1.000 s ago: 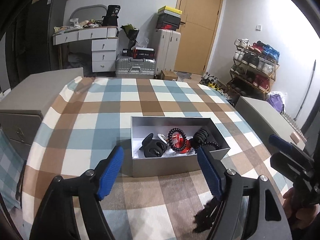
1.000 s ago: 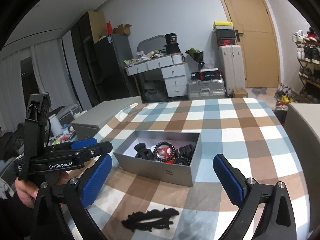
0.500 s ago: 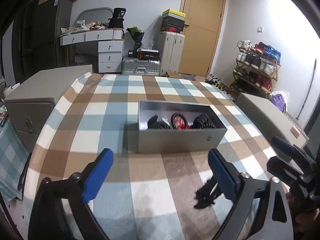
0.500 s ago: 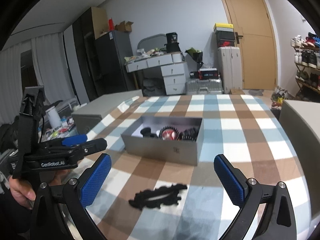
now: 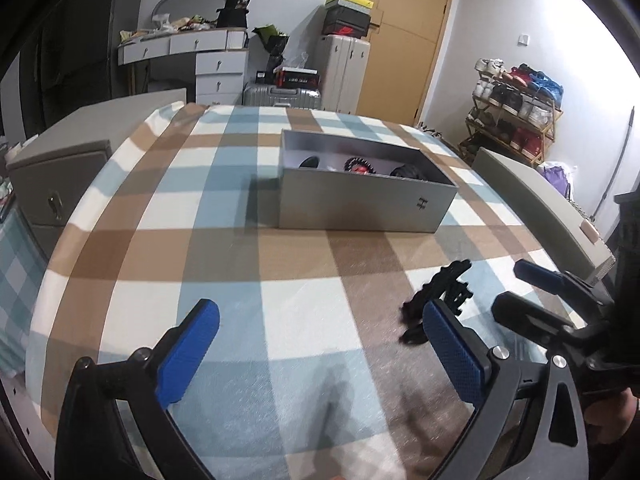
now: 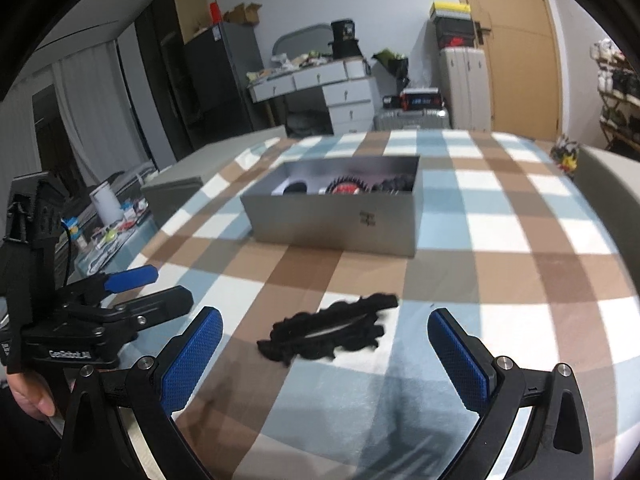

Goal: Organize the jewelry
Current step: 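Lift both open tools out of the box toward the long black hair clips, then grasp a long black hair clip with the right tool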

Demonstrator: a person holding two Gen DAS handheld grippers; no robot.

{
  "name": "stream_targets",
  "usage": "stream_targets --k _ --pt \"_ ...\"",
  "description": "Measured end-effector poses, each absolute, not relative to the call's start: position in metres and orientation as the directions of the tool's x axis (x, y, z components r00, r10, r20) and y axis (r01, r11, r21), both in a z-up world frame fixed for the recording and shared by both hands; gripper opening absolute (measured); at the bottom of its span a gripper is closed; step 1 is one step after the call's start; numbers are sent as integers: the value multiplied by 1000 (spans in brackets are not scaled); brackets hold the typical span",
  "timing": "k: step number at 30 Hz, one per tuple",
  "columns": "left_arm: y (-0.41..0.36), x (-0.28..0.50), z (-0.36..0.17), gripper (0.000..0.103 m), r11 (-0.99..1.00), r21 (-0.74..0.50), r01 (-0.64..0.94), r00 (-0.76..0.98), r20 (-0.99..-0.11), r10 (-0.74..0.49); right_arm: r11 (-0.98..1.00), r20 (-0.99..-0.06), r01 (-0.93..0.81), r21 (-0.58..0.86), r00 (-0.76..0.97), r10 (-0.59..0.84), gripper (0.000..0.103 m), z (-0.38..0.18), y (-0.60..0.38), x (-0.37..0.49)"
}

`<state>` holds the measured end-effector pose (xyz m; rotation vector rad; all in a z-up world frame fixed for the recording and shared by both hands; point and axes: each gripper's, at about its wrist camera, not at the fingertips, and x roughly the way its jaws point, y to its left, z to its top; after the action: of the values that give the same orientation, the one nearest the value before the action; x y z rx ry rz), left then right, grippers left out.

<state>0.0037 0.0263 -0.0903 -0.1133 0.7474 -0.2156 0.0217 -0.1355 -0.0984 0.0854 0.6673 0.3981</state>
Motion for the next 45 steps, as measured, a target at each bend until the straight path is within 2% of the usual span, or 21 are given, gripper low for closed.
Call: stream_targets --k 21,23,24,25,45 --pt "42 1 -104 99 974 -195 114 675 -704 -220 922 -727 -387 9 631 271 102 -128 -91 43" --pt "43 0 -104 99 974 -194 113 675 -705 -219 920 -736 -392 1 622 266 98 -131 -89 43" --pt "43 0 -104 99 975 -193 113 675 -705 -218 920 -740 -392 1 619 265 92 -132 -89 44" --pt "43 1 -104 99 975 -191 114 676 -704 -217 921 -742 -389 4 616 263 90 -133 -90 44" --pt "45 -1 -103 99 976 -189 108 673 -709 -212 909 -691 -413 58 641 335 89 -122 -106 13"
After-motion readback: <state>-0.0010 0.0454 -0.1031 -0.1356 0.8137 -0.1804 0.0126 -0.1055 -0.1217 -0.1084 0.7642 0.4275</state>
